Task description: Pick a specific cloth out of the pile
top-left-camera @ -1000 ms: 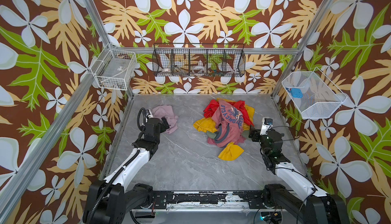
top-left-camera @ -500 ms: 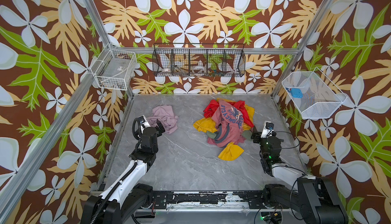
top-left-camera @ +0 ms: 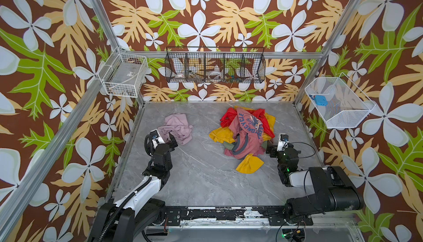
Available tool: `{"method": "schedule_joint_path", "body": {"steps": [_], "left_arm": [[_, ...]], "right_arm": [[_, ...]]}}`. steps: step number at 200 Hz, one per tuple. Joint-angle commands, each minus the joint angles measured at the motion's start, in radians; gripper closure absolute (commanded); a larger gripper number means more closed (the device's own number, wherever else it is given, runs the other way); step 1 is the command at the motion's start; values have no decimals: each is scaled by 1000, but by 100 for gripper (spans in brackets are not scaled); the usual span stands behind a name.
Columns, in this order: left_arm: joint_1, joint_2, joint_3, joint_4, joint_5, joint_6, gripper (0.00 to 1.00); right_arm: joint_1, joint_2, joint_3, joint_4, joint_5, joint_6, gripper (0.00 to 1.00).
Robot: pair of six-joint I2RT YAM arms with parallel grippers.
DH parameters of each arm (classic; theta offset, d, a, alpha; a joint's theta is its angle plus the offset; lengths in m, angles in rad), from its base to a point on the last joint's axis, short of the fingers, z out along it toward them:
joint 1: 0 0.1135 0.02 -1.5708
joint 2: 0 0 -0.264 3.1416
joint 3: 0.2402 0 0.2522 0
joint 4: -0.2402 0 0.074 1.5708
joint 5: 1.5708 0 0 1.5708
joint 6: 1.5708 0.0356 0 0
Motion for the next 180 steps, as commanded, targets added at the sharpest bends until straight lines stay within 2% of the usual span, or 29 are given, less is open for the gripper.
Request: {"method": "schedule_joint_path", "body": {"steps": [1,17,29,46,57,71,84,96,107,119,130,144,180], "left_arm": [[3,41,-11,135,37,81,0],[4,91,-38,214,20,95,0],[10,123,-73,313,32,115,0],[48,167,-131,481,126,142,0],[88,191,-151,512,212,119,0],[117,250,-177,597,265,102,0],[121,340,-199,747,303,124,0],[123,289,-160,574,344,123,0],[125,333,-157,655,363,139,0],[127,304,-142,565,357,125,0],[128,329,-159,649,350,130,0],[128,309,-147,587,355,130,0],[128,322,-155,628,354,133,0]], "right_arm": [[-2,14,19,46,-9,-3,5],[-2,7,23,25,-10,-2,0],[-3,2,27,7,-10,-2,0],[-2,3,27,12,-10,-1,0],[-3,5,25,17,-10,1,1],[-2,5,27,15,-10,0,0],[-2,4,27,15,-11,0,0],[-4,4,27,14,-12,0,1],[-5,6,27,15,-10,1,0],[-5,6,27,16,-11,0,0],[-5,5,27,15,-11,0,0],[-5,5,27,14,-11,0,1],[-5,4,28,15,-11,0,0]]}}
